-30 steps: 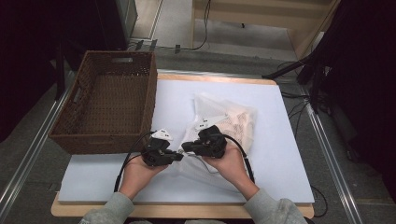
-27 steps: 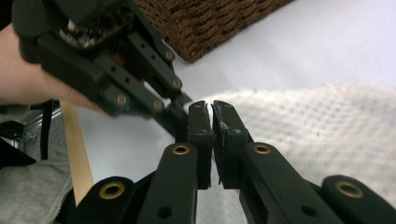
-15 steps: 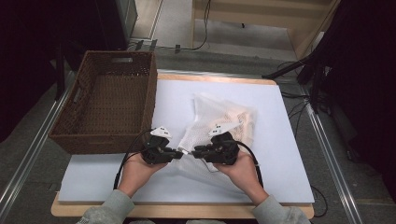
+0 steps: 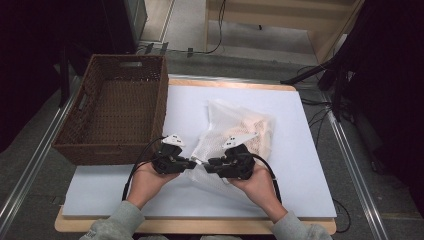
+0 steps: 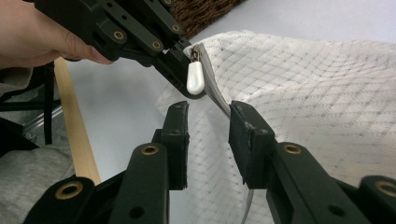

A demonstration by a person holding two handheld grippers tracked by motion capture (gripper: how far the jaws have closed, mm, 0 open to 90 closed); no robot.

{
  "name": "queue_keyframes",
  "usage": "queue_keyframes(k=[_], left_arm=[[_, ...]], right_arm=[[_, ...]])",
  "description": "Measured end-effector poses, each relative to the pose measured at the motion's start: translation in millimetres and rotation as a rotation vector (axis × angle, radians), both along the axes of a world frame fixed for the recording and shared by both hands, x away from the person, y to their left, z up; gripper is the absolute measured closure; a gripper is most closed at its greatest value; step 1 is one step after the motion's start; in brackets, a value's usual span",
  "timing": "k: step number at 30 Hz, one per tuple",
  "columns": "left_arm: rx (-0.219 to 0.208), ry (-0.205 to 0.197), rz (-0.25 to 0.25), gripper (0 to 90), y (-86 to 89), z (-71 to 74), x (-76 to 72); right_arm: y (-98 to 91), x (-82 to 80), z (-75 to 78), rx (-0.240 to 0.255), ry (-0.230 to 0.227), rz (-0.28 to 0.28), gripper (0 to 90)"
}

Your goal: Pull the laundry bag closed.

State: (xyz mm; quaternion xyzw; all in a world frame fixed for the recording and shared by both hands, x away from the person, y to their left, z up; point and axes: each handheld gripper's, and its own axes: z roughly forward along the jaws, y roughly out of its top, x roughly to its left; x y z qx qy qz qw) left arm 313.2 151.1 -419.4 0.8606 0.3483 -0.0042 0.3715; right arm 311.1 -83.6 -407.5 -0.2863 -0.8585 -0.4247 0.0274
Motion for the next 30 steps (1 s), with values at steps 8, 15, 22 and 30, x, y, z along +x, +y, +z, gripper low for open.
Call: queue_keyframes(k=[8, 15, 22, 30], left_arm=[[0.003, 0.003, -0.001, 87.2, -2.1, -1.5, -0.9], [0.005, 0.002, -0.004, 87.1, -4.6, -2.8, -1.7], [0.012, 0.001, -0.013, 87.0, -6.2, -3.2, -2.1], [0.021, 0.006, -0.019, 86.9, -11.2, -6.4, -3.9]], right_arm=[[5.2, -0.2, -1.2, -0.004, 0.006, 0.013, 67.8], [9.4, -0.7, -2.6, 0.005, 0.020, 0.019, 68.0], [13.9, 2.5, -3.9, 0.027, 0.053, 0.016, 69.9], [16.3, 6.1, -5.9, 0.041, 0.074, 0.007, 73.7]])
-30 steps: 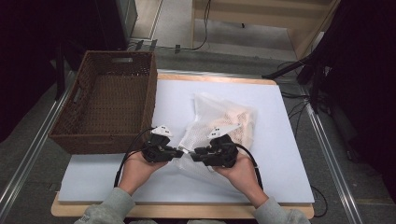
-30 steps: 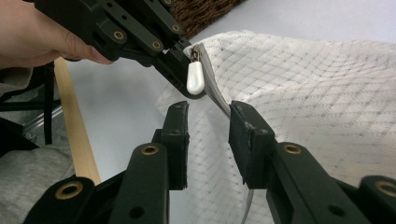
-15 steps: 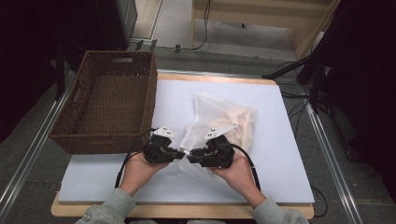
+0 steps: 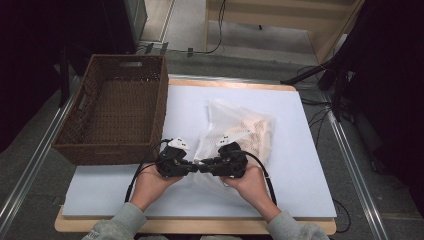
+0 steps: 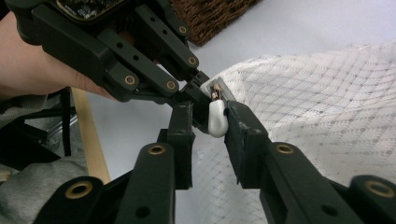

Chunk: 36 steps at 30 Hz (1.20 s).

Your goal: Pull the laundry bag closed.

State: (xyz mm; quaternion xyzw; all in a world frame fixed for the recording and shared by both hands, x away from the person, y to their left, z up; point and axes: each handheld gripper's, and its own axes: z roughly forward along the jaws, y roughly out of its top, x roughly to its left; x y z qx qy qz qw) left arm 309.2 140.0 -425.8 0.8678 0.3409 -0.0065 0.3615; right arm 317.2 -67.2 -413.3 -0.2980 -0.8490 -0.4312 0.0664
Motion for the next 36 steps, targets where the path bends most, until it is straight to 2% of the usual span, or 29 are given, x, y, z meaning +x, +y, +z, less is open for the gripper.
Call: queue_keyframes(k=[7, 10, 19, 22, 27, 31, 36], left_arm=[[0.014, 0.002, -0.018, 87.0, -3.4, -1.7, -1.2], [0.019, 0.001, -0.024, 87.0, -4.5, -2.1, -1.7], [0.017, 0.008, -0.026, 87.3, -4.5, -2.4, -2.0], [0.015, 0.020, -0.017, 87.5, -1.2, 0.2, -1.9], [0.007, 0.038, -0.006, 88.3, 0.8, 1.4, -1.5], [-0.011, 0.068, 0.024, 88.7, 5.5, 2.0, 1.6], [-0.017, 0.059, 0.041, 88.8, 13.6, 6.1, 3.3]], right_arm=[[-1.1, 3.8, -1.6, -0.009, 0.016, -0.016, 83.3], [-0.8, 5.6, -2.8, -0.006, 0.036, -0.024, 84.7], [0.7, 6.9, -3.4, 0.004, 0.036, -0.024, 85.9], [2.2, 5.5, -2.4, -0.030, 0.012, -0.027, 87.1], [2.9, 6.0, -2.8, -0.038, 0.007, -0.025, 87.3], [0.6, 6.7, -2.0, -0.052, 0.001, -0.036, 87.5], [-5.0, 8.4, -0.2, -0.046, -0.003, -0.042, 87.4]])
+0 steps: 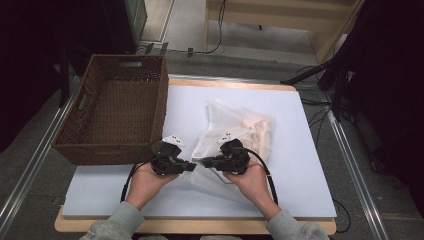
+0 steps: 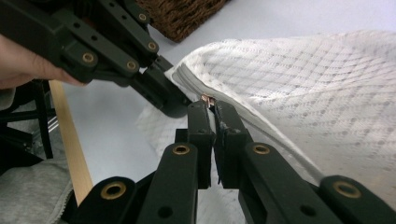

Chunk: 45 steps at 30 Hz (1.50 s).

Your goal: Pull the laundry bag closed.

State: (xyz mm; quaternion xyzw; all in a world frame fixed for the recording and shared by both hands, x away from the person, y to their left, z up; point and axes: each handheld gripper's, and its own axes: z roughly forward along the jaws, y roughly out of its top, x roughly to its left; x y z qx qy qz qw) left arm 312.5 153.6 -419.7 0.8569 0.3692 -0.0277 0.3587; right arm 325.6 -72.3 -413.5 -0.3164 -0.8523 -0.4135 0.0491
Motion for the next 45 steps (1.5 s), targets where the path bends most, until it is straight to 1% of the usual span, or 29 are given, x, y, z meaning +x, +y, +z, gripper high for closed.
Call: queue_keyframes(k=[3, 6, 10, 13, 15, 18, 19, 20, 21, 22, 23, 24, 26, 28, 29, 30, 31, 32, 34, 36, 37, 40, 45], left_arm=[[-0.001, -0.008, -0.004, 88.8, 0.8, 1.2, -0.3], [0.000, -0.010, -0.005, 88.7, 1.1, 0.9, -0.1], [-0.002, -0.008, -0.006, 88.7, 1.2, 0.1, 0.0], [-0.008, 0.002, -0.006, 88.7, 1.4, -0.3, 0.3], [-0.019, 0.012, -0.004, 88.8, 2.0, -0.7, 1.0], [-0.017, 0.015, -0.001, 88.9, 1.8, -0.5, 0.9], [-0.030, 0.028, -0.001, 88.9, 2.8, -0.9, 1.7], [-0.062, 0.057, 0.006, 89.0, 5.0, -1.8, 3.3], [-0.083, 0.070, 0.014, 89.1, 7.4, -2.4, 4.5], [-0.088, 0.072, 0.024, 89.1, 10.4, -2.6, 5.4], [-0.080, 0.065, 0.028, 89.0, 11.0, -2.2, 5.2], [-0.043, 0.034, 0.024, 89.0, 9.7, -0.5, 3.8], [0.003, -0.007, 0.008, 89.0, 5.2, 2.0, 0.4], [0.031, -0.026, -0.009, 88.9, 2.2, 2.2, -1.9], [0.033, -0.026, -0.007, 88.9, 2.1, 2.1, -2.1], [0.023, -0.017, -0.003, 88.9, 3.3, 2.0, -1.8], [0.019, -0.010, 0.003, 89.0, 4.6, 2.0, -1.4], [0.020, -0.012, 0.010, 89.0, 5.9, 2.4, -1.3], [0.004, -0.009, 0.022, 89.0, 9.2, 3.5, -0.6], [0.001, -0.010, 0.033, 88.9, 13.6, 4.7, 0.4], [-0.005, -0.009, 0.041, 88.9, 15.2, 4.2, 0.9], [-0.007, 0.004, 0.040, 88.9, 16.5, 1.6, 2.3], [-0.004, -0.001, 0.038, 88.7, 14.7, 2.1, 1.0]], right_arm=[[-2.5, -1.2, 2.9, -0.002, -0.008, 0.013, 87.4], [-5.5, -1.7, 4.8, 0.000, 0.002, 0.017, 87.4], [-6.0, -4.6, 5.5, -0.007, -0.003, 0.029, 87.4], [-6.6, -4.4, 5.6, -0.003, -0.001, 0.029, 87.4], [-7.0, -4.2, 5.8, -0.003, 0.005, 0.030, 87.5], [-7.2, -4.4, 5.8, -0.006, 0.002, 0.029, 87.5], [-7.2, -4.2, 5.5, -0.016, -0.002, 0.023, 87.5], [-7.6, -3.7, 4.9, -0.023, -0.002, 0.019, 87.5], [-8.6, -2.8, 4.3, -0.030, -0.003, 0.012, 87.5], [-9.6, -2.2, 4.0, -0.029, 0.005, 0.005, 87.4], [-11.9, -1.2, 3.9, -0.025, 0.010, 0.001, 87.5], [-13.1, -0.9, 4.0, -0.023, 0.011, 0.002, 87.5], [-15.1, -1.8, 4.3, -0.024, 0.010, 0.013, 87.4], [-16.5, -3.2, 4.4, -0.028, 0.010, 0.023, 87.4], [-17.4, -4.4, 4.5, -0.043, 0.008, 0.024, 87.4], [-17.9, -5.0, 4.3, -0.050, 0.008, 0.021, 87.4], [-19.8, -4.8, 3.6, -0.055, 0.005, 0.018, 87.4], [-21.6, -4.1, 3.4, -0.055, 0.010, 0.011, 87.4], [-25.2, -2.9, 4.4, -0.046, 0.016, 0.005, 87.4], [-30.2, -2.5, 6.5, -0.039, 0.010, -0.002, 87.4], [-32.8, -2.2, 7.2, -0.037, 0.015, -0.006, 87.4], [-39.3, -0.8, 8.3, -0.023, 0.026, -0.017, 87.4], [-41.1, -0.4, 9.6, -0.020, 0.025, -0.025, 87.4]])
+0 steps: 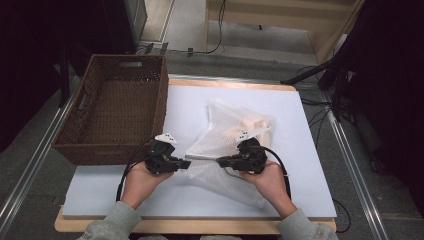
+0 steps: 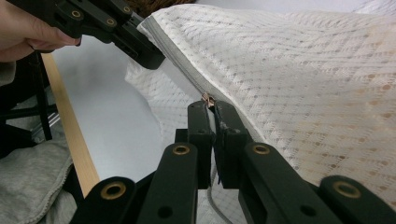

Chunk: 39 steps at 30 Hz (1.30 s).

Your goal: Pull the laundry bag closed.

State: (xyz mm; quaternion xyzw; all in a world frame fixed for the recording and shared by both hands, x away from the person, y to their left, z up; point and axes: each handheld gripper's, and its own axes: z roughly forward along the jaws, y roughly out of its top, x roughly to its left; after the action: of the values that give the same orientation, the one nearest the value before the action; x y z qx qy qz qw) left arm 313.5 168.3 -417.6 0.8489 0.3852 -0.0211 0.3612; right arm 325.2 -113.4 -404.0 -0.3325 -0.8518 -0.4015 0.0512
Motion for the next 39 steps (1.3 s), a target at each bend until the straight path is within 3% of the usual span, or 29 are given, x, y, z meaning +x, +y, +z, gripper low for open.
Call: queue_keyframes(k=[27, 39], left_arm=[[-0.005, -0.004, -0.006, 88.3, 0.2, 2.7, -0.4], [-0.005, -0.008, 0.004, 88.4, 4.6, 3.9, 0.7]], right_arm=[[-2.3, 1.2, 1.2, 0.005, 0.007, 0.009, 87.3], [-16.6, -0.4, 2.3, 0.004, 0.001, -0.010, 87.2]])
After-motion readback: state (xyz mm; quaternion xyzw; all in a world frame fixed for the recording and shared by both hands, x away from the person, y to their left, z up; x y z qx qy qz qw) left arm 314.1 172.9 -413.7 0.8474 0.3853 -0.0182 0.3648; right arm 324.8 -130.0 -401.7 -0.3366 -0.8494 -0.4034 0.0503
